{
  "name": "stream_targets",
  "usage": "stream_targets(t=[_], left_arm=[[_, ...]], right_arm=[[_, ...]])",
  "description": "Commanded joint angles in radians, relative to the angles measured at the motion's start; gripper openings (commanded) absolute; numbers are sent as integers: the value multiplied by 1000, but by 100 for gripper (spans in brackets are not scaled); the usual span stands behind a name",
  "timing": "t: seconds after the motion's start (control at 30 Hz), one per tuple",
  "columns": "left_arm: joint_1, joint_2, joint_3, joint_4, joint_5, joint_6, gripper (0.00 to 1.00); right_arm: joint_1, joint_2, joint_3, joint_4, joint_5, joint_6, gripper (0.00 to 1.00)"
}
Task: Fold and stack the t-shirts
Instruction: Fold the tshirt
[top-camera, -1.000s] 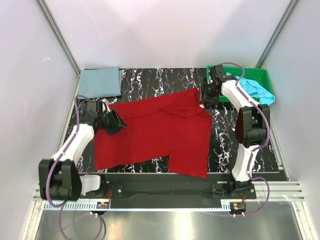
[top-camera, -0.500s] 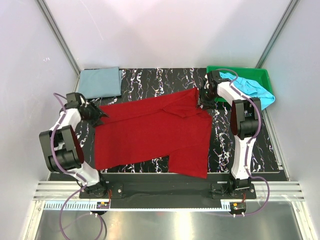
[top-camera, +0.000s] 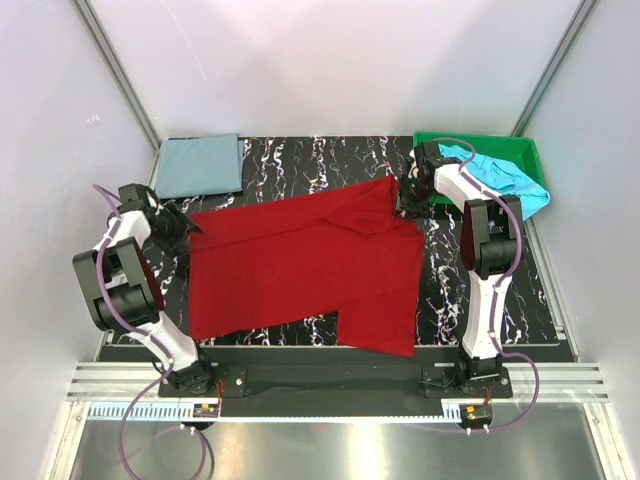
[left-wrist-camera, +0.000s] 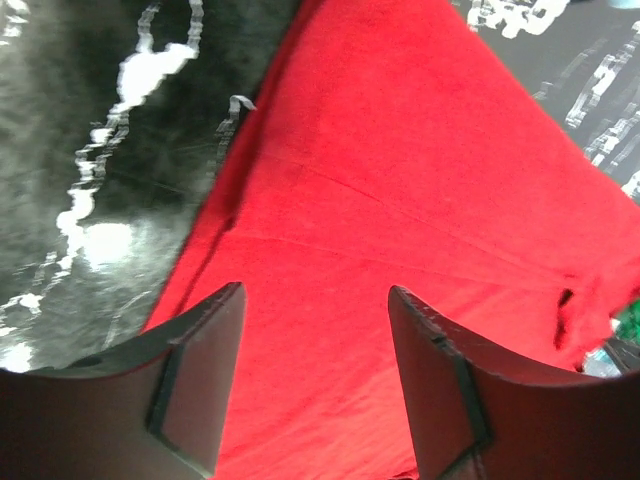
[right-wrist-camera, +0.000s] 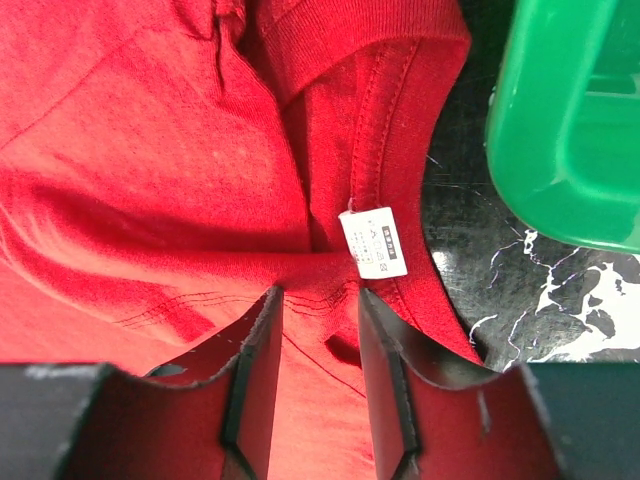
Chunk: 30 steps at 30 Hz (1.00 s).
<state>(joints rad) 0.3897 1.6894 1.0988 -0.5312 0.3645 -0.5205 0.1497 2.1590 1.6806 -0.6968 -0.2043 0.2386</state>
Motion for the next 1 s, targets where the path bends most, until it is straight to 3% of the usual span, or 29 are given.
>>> stream_targets(t=[0.0, 0.43, 0.8, 0.97], left_arm=[[17, -47, 19, -12, -68, 49, 65], [35, 82, 87, -3, -42, 31, 51], [35, 141, 92, 25, -25, 16, 46], [35, 161, 99, 28, -19, 23, 34]], right_arm=[[4, -40, -16, 20, -9, -4, 46], [4, -68, -45, 13, 13, -10, 48], [4, -73, -47, 8, 6, -1, 48], [4, -67, -47, 6, -1, -2, 48]])
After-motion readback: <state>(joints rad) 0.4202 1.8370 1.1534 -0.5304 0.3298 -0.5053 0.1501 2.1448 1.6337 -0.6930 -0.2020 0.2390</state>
